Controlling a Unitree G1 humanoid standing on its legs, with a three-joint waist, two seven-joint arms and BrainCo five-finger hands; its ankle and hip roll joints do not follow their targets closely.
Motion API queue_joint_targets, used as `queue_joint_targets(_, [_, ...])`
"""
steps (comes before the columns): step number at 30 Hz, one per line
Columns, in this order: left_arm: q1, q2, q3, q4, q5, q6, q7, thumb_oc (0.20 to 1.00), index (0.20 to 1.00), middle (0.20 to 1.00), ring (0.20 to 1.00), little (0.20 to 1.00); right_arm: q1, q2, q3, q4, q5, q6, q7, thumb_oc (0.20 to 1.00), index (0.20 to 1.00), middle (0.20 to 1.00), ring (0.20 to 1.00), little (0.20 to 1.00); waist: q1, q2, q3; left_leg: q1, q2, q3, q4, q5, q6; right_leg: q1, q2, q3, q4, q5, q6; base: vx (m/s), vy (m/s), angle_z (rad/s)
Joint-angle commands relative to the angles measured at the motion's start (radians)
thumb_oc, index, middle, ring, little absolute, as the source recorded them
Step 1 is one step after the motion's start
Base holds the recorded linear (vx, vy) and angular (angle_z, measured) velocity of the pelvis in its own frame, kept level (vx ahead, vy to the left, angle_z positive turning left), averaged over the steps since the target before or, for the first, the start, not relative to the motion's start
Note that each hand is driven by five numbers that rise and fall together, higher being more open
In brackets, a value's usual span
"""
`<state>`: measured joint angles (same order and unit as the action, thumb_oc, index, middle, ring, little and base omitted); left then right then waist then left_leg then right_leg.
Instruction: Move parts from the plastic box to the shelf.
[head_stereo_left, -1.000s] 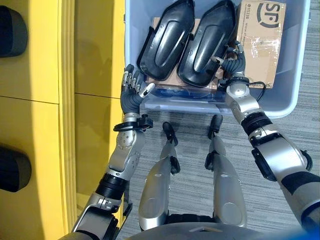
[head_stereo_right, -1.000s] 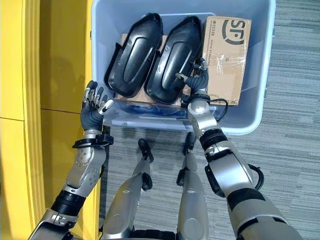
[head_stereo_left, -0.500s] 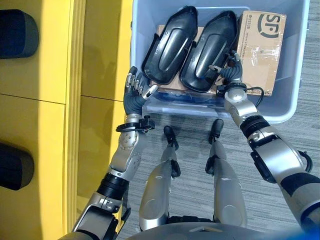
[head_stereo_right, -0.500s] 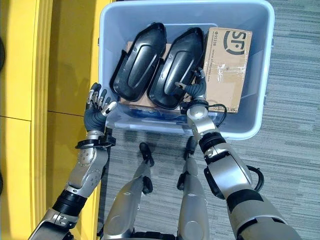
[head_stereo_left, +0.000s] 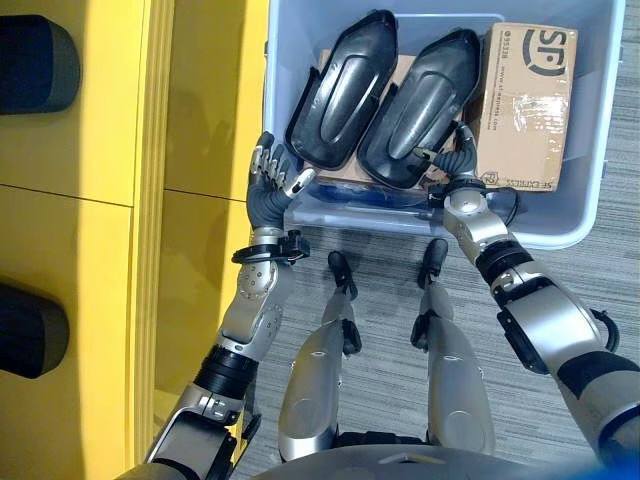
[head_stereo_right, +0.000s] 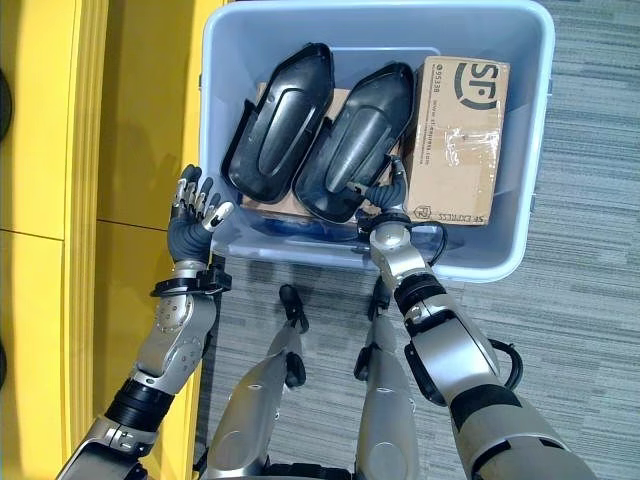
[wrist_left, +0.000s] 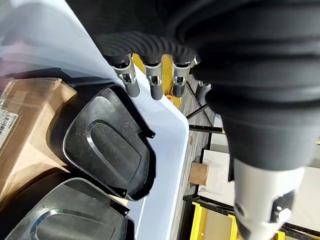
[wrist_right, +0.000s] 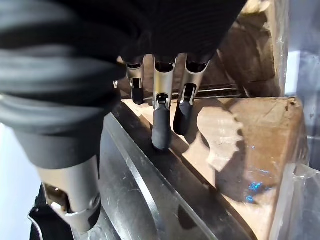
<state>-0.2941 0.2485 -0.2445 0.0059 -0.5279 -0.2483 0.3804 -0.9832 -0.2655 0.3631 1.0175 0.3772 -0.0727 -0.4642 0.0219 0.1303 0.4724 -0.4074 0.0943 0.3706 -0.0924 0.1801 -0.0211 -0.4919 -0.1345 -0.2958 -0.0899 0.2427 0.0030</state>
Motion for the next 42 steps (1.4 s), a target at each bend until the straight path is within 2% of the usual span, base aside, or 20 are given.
queue_joint_targets(1, [-0.034, 0.065, -0.029, -0.023, 0.007, -0.061, 0.013, 1.0, 1.0, 1.0, 1.0, 1.0, -0.009, 0.094, -0.002, 0.081, 0.074, 0.016, 0.033, 1.0, 1.0, 1.0, 1.0, 1.0, 0.039, -0.021, 0.025, 0.031, 0.009, -0.053, 0.015, -0.038, -0.082, 0.041, -0.09, 0.054, 0.085, -0.105, 0.163, 0.0, 0.0, 0.0])
queue_joint_targets(15, [-0.043, 0.071, -0.05, -0.028, -0.004, -0.061, 0.0, 1.0, 1.0, 1.0, 1.0, 1.0, 0.014, 0.043, -0.13, 0.255, 0.222, 0.016, 0.011, 1.0, 1.0, 1.0, 1.0, 1.0, 0.038, 0.008, 0.047, 0.011, 0.006, -0.045, 0.02, -0.037, -0.085, 0.004, -0.088, 0.072, 0.095, -0.106, 0.17, 0.0, 0.0, 0.0])
queue_joint_targets(19, [-0.045, 0.068, -0.062, -0.026, -0.013, -0.056, -0.005, 1.0, 1.0, 1.0, 1.0, 1.0, 0.012, 0.028, -0.156, 0.261, 0.269, -0.002, -0.006, 1.0, 1.0, 1.0, 1.0, 1.0, 0.03, 0.013, 0.048, -0.001, 0.007, -0.04, 0.025, -0.04, -0.084, -0.015, -0.088, 0.08, 0.1, -0.105, 0.169, 0.0, 0.0, 0.0])
queue_joint_targets(24, [-0.044, 0.074, -0.066, -0.029, -0.018, -0.054, -0.005, 1.0, 1.0, 1.0, 1.0, 1.0, -0.004, 0.021, -0.15, 0.268, 0.262, 0.0, -0.016, 1.0, 1.0, 1.0, 1.0, 1.0, 0.029, 0.016, 0.048, -0.002, 0.005, -0.038, 0.023, -0.042, -0.082, -0.024, -0.088, 0.084, 0.104, -0.104, 0.168, 0.01, 0.002, 0.0])
queue_joint_targets(25, [-0.046, 0.075, -0.066, -0.029, -0.018, -0.053, -0.004, 1.0, 1.0, 1.0, 1.0, 1.0, -0.01, 0.02, -0.148, 0.268, 0.258, 0.0, -0.017, 1.0, 1.0, 1.0, 1.0, 1.0, 0.031, 0.016, 0.047, 0.012, 0.002, -0.05, 0.018, -0.06, -0.09, -0.012, -0.088, 0.088, 0.103, -0.122, 0.178, 0.0, 0.0, 0.0])
queue_joint_targets(26, [-0.044, 0.076, -0.066, -0.028, -0.017, -0.053, -0.004, 1.0, 1.0, 1.0, 1.0, 1.0, -0.013, 0.019, -0.144, 0.27, 0.254, 0.002, -0.018, 1.0, 1.0, 1.0, 1.0, 1.0, 0.029, 0.015, 0.048, -0.002, 0.004, -0.038, 0.022, -0.043, -0.082, -0.024, -0.089, 0.081, 0.104, -0.105, 0.168, 0.0, 0.0, 0.0])
queue_joint_targets(29, [-0.045, 0.08, -0.063, -0.03, -0.018, -0.054, -0.002, 1.0, 1.0, 1.0, 1.0, 1.0, -0.028, 0.017, -0.137, 0.268, 0.245, 0.004, -0.022, 1.0, 1.0, 1.0, 1.0, 1.0, 0.03, 0.013, 0.048, -0.004, 0.004, -0.039, 0.02, -0.043, -0.081, -0.028, -0.089, 0.082, 0.104, -0.104, 0.168, 0.01, -0.007, 0.0])
queue_joint_targets(32, [-0.048, 0.084, -0.061, -0.039, -0.021, -0.052, 0.004, 1.0, 1.0, 1.0, 1.0, 1.0, -0.068, 0.004, -0.125, 0.278, 0.223, 0.013, -0.028, 1.0, 1.0, 1.0, 1.0, 1.0, 0.037, 0.014, 0.047, -0.001, 0.001, -0.054, 0.016, -0.063, -0.087, -0.028, -0.09, 0.085, 0.107, -0.123, 0.177, 0.04, -0.002, 0.0])
queue_joint_targets(33, [-0.046, 0.083, -0.062, -0.039, -0.021, -0.052, 0.004, 1.0, 1.0, 1.0, 1.0, 1.0, -0.067, 0.004, -0.125, 0.278, 0.222, 0.013, -0.027, 1.0, 1.0, 1.0, 1.0, 1.0, 0.035, 0.014, 0.048, -0.015, 0.003, -0.042, 0.021, -0.046, -0.079, -0.04, -0.09, 0.078, 0.109, -0.106, 0.168, -0.06, -0.02, 0.01])
queue_joint_targets(42, [-0.051, 0.093, -0.062, -0.046, -0.016, -0.063, 0.006, 1.0, 1.0, 1.0, 1.0, 1.0, -0.138, -0.05, -0.105, 0.277, 0.179, 0.02, -0.039, 1.0, 1.0, 1.0, 1.0, 1.0, 0.054, 0.018, 0.047, -0.039, -0.005, -0.067, 0.027, -0.065, -0.084, -0.05, -0.095, 0.076, 0.115, -0.124, 0.18, 0.01, 0.003, 0.01])
